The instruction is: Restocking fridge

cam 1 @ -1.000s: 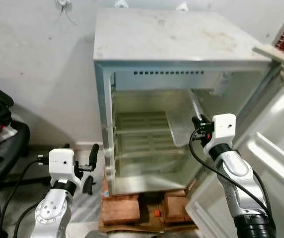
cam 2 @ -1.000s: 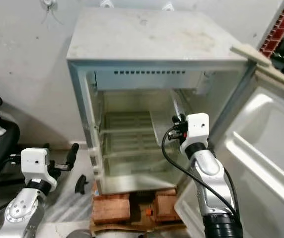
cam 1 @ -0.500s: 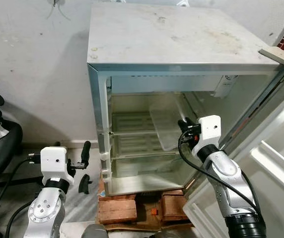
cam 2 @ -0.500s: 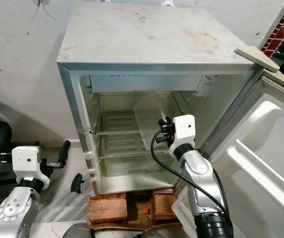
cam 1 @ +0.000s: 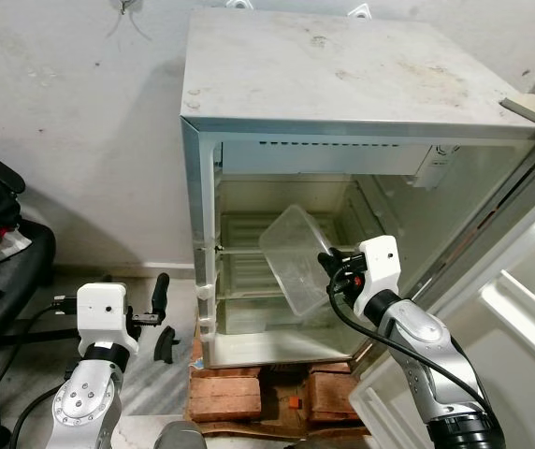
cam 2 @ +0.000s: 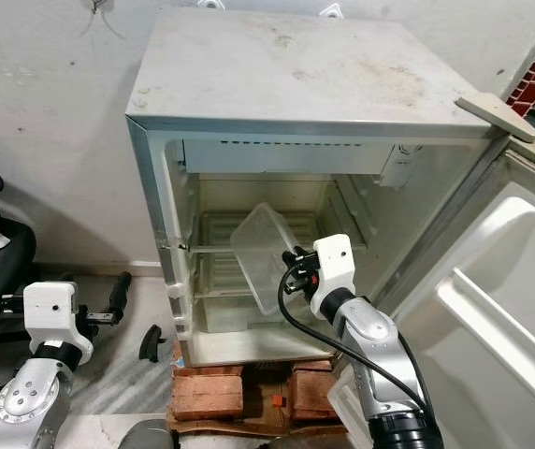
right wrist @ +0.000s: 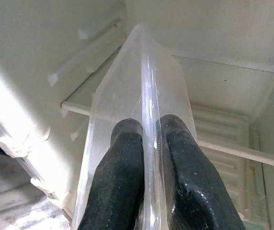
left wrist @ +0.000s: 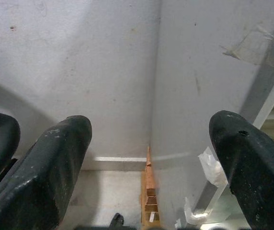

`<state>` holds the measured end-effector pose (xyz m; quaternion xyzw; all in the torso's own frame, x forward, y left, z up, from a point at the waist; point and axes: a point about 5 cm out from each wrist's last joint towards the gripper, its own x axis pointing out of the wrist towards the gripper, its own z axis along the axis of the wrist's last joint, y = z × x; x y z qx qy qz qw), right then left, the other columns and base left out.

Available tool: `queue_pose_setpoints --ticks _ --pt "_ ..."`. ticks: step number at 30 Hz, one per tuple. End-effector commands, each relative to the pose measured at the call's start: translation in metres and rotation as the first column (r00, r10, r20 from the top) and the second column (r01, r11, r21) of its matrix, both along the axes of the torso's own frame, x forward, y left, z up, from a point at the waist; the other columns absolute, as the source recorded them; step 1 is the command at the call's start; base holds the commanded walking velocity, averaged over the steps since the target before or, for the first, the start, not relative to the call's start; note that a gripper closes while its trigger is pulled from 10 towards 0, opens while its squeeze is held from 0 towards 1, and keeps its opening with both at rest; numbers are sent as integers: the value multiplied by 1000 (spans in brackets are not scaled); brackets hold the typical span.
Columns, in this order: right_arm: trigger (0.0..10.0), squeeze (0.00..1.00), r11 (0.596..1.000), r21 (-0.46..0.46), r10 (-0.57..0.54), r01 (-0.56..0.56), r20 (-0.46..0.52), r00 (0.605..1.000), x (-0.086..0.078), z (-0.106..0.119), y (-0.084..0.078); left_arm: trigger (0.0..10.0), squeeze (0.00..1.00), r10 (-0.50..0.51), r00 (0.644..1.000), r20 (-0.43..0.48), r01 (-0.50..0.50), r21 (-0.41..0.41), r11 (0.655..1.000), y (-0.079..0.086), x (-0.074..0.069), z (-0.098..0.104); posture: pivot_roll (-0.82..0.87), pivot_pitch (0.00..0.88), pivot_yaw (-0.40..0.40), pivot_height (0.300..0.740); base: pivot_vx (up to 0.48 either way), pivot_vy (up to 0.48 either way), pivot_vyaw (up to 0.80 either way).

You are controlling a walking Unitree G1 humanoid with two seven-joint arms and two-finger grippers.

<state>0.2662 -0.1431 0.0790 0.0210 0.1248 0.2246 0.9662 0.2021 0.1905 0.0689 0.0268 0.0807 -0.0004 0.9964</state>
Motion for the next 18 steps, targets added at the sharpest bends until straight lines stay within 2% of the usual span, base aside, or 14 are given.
queue_pose_setpoints --ticks 1,6,11,15,18 --pt "10000 0 1000 4 2 -2 -5 1000 5 1 1 10000 0 -9 1000 7 9 -1 1000 -4 1 3 193 0 -102 740 0 0 0" --pt "10000 0 998 56 15 -12 -42 999 19 -4 20 10000 0 -3 1000 5 3 23 1000 -5 -6 5 241 20 -113 740 0 0 0" --pt "10000 0 993 106 51 -43 -67 996 32 -3 41 10000 0 34 999 -2 -34 26 999 1 -16 8 286 53 -129 740 0 0 0" --pt "10000 0 989 142 50 -38 -85 995 39 -4 49 10000 0 59 998 -12 -58 28 998 5 -23 9 307 69 -137 740 0 0 0" --pt "10000 0 985 171 19 -4 -83 996 51 -2 53 10000 0 61 998 -17 -61 34 998 5 -27 9 325 78 -140 740 0 0 0"
